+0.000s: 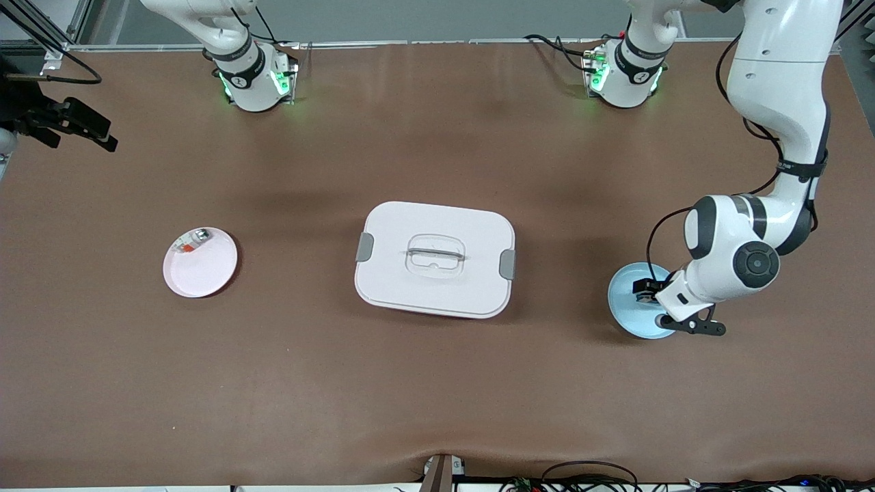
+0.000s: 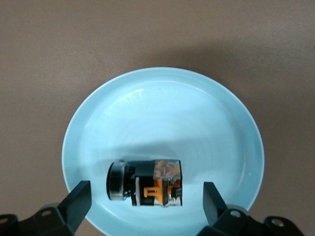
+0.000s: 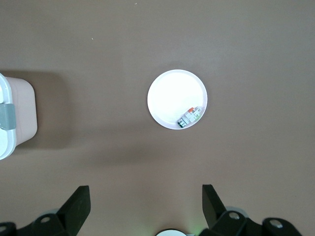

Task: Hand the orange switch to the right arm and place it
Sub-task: 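Close the left gripper on the black-orange switch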

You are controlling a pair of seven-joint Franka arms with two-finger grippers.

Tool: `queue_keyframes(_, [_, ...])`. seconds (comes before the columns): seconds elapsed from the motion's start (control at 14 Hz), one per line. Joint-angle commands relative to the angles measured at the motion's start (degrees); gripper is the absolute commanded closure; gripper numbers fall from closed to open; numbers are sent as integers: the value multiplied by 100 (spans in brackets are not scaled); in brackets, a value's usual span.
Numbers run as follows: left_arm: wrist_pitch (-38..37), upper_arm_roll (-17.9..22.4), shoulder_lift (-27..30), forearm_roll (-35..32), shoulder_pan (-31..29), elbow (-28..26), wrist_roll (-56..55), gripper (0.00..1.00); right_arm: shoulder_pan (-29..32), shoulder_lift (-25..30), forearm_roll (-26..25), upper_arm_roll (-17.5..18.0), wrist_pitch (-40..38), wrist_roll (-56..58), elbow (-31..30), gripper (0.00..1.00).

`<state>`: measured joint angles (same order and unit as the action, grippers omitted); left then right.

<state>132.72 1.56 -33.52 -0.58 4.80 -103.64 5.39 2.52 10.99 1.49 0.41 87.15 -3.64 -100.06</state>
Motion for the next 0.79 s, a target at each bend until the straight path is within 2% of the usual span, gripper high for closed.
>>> queue_keyframes(0.0, [297, 20, -155, -100, 29, -59, 76, 0, 126, 61, 89, 64, 21, 83, -40, 0])
queue_keyframes(0.14, [421, 12, -155, -275, 3, -164, 76, 0, 117, 61, 89, 64, 21, 83, -40, 0])
queue_keyframes(0.72, [597, 3, -243, -294, -23, -270, 68, 0, 117, 61, 97, 64, 3, 83, -40, 0])
